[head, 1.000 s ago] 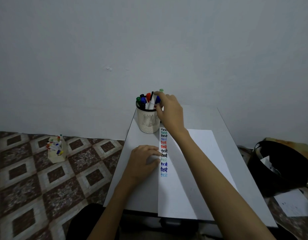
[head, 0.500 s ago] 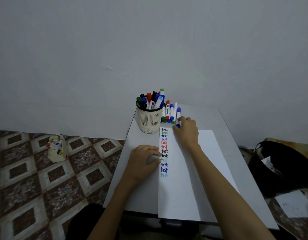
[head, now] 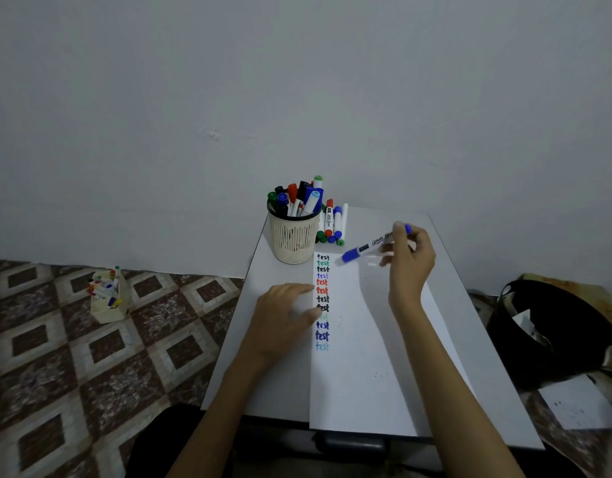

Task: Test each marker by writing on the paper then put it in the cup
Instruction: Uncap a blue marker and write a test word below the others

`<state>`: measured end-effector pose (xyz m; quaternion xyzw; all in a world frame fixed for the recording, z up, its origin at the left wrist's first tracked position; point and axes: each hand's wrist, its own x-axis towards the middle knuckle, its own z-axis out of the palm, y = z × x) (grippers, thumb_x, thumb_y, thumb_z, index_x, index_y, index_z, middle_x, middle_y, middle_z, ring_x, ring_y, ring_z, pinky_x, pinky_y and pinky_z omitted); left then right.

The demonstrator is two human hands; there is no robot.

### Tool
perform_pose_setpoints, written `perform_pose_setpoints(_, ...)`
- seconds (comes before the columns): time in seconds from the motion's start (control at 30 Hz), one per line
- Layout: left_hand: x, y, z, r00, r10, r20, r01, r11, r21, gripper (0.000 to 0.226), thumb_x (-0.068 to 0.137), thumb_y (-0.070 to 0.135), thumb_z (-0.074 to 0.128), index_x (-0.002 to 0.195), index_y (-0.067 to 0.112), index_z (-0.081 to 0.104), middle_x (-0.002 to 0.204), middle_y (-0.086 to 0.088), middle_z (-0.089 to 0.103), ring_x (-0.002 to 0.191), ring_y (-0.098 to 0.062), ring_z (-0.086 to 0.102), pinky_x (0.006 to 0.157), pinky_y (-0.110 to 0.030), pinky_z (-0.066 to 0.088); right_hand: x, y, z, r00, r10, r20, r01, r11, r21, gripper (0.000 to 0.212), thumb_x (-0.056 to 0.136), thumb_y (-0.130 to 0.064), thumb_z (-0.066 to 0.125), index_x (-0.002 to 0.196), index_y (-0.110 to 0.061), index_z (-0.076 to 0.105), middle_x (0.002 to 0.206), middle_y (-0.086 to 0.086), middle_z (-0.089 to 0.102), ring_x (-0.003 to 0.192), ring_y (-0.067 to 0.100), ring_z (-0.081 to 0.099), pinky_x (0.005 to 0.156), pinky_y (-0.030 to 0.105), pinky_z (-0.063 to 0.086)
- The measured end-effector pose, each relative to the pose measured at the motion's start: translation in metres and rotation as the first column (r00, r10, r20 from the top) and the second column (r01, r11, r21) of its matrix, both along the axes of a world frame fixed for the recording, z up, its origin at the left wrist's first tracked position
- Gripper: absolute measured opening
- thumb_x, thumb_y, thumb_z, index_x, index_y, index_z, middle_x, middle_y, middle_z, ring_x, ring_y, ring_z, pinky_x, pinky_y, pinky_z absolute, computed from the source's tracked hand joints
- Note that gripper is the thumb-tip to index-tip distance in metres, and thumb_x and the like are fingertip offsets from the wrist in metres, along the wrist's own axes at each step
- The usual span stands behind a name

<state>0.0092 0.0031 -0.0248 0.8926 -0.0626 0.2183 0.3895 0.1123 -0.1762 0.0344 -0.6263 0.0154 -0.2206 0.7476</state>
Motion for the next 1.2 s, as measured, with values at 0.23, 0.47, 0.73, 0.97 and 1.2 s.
perform_pose_setpoints(0.23,-0.009,-0.006,0.011,0.997,-0.067,0.025,0.068,0.996,-0.054,0.067,0.081,0.058,0.045,0.133,0.016,0.045,0.113,0.011,0.055,0.102,-0.005,0.054,0.086,-0.021,0.044,-0.073,0.016,-0.004,0.891,0.447,-0.085,-0.446,0.895,0.029,0.019,0.098,-0.021,0.050,0.099,-0.002,0.055,0.074,0.006,0.067,0.057,0.019,0.064,0.043,0.022,0.048)
perform_pose_setpoints(0.47,-0.019,-0.010,0.008,0.991,-0.127,0.054,0.127,0.992,0.003,0.030,0.097,0.032,0.037,0.111,0.012,0.055,0.090,0.009,0.059,0.076,0.002,0.058,0.065,-0.009,0.043,-0.087,0.027,-0.009,0.741,0.644,-0.191,-0.668,0.735,-0.114,0.013,0.084,-0.010,0.070,0.093,-0.002,0.066,0.070,0.007,0.068,0.058,0.020,0.059,0.051,0.023,0.049)
perform_pose_setpoints(0.73,-0.016,-0.009,0.008,0.991,-0.089,0.099,0.082,0.994,0.069,0.042,0.094,0.036,0.028,0.105,0.007,0.055,0.068,0.011,0.048,0.052,-0.003,0.047,0.051,-0.006,0.032,-0.082,0.031,-0.007,0.737,0.646,-0.198,-0.673,0.729,-0.125,0.022,0.088,-0.015,0.067,0.090,0.006,0.060,0.067,0.019,0.064,0.053,0.025,0.057,0.051,0.025,0.051)
perform_pose_setpoints(0.97,-0.019,-0.009,0.010,0.985,-0.106,0.138,0.104,0.994,0.025,0.039,0.095,0.032,0.032,0.107,0.005,0.057,0.063,0.017,0.044,0.054,0.003,0.050,0.052,-0.004,0.031,-0.082,0.030,-0.003,0.705,0.678,-0.210,-0.704,0.704,-0.090,0.022,0.089,-0.013,0.065,0.092,0.008,0.060,0.066,0.018,0.062,0.051,0.021,0.056,0.052,0.024,0.050)
perform_pose_setpoints(1.2,-0.019,-0.005,0.009,0.987,-0.093,0.132,0.098,0.995,-0.033,0.037,0.094,0.040,0.042,0.118,0.015,0.055,0.057,0.019,0.054,0.051,-0.002,0.051,0.049,-0.009,0.033,-0.080,0.020,0.015,0.722,0.659,-0.212,-0.692,0.689,-0.215,0.012,0.085,-0.014,0.070,0.084,-0.003,0.063,0.078,0.024,0.068,0.061,0.028,0.061,0.056,0.024,0.053)
